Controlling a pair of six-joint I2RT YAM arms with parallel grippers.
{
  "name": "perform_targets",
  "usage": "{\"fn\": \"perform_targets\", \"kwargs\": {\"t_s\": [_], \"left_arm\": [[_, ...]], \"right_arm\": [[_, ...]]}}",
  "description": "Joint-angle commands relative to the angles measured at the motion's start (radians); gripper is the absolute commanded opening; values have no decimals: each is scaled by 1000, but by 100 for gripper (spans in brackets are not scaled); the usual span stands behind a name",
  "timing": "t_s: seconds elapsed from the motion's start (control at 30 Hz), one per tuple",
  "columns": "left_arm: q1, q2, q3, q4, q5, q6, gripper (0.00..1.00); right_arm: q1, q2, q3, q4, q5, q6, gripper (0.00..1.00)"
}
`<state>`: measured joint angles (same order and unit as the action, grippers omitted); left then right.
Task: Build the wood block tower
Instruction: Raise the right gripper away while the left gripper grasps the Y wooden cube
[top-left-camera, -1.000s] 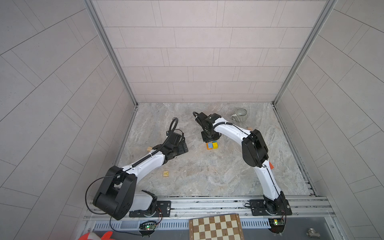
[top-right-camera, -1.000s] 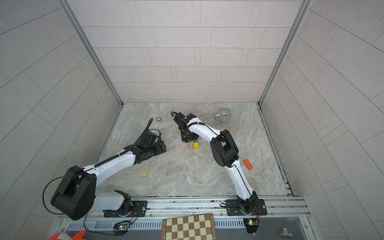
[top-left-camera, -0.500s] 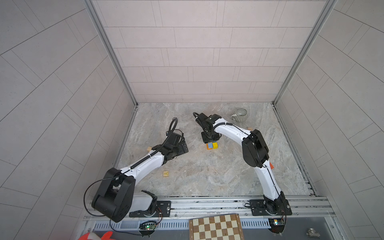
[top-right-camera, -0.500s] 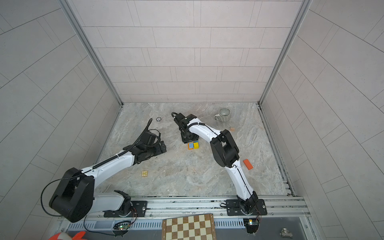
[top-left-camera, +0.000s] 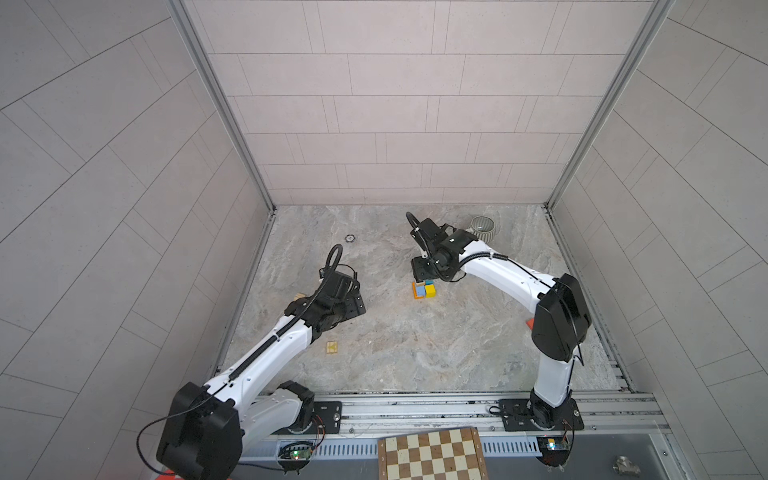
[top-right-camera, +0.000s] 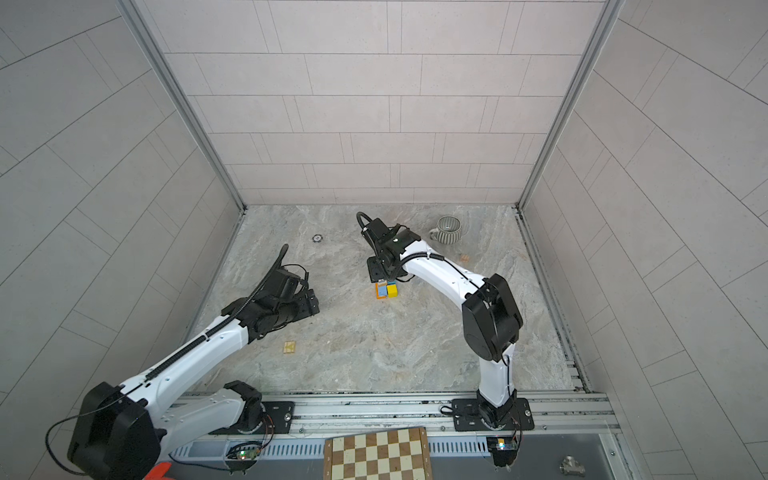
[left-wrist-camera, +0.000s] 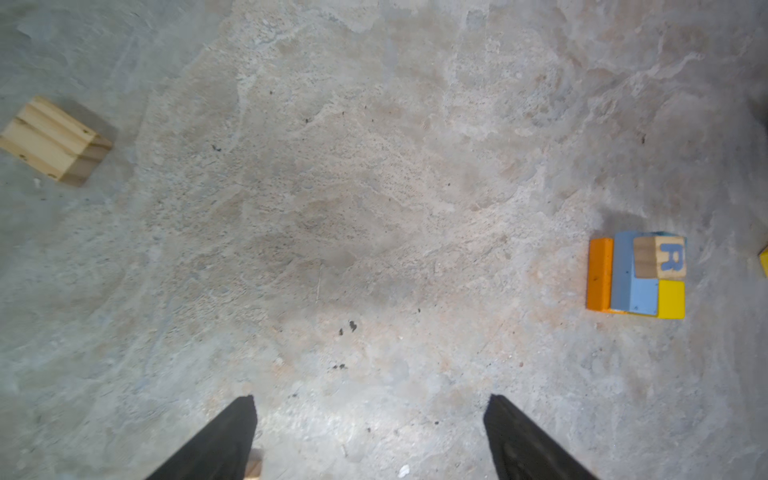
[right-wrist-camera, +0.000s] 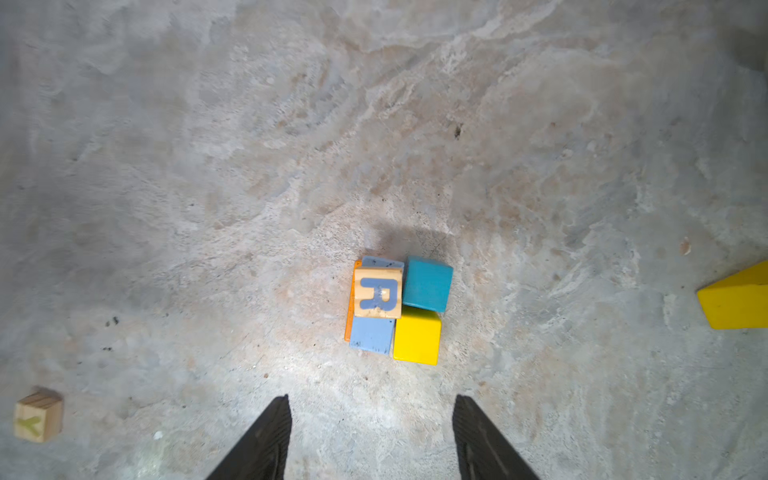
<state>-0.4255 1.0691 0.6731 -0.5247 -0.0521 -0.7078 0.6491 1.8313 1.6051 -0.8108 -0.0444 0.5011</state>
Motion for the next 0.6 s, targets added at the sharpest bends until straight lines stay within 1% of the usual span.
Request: {"fn": "perform_targets", "kwargs": {"t_s": [0.0, 0.07, 0.2, 0.33, 0.37, 0.57], "left_arm": [[5, -36, -40, -120, -45, -4, 87], [5, -46, -50, -154, -46, 5, 86], [4, -43, -82, -158, -28, -9, 85], [1, -24, -81, -201, -69, -12, 80], [2, -19, -81, -209, -79, -40, 79], [-4, 18, -97, -230, -121, -75, 79]], "right_arm": [[-8, -96, -91, 98, -38, -19, 65], [-12, -148, -154, 147, -62, -21, 67], [-18, -233, -265, 217, -101, -21, 68], [-28, -316, -359, 261, -105, -27, 70], [-32, -338, -385, 278, -112, -26, 70], [-38, -455, -546, 426, -136, -38, 71]]}}
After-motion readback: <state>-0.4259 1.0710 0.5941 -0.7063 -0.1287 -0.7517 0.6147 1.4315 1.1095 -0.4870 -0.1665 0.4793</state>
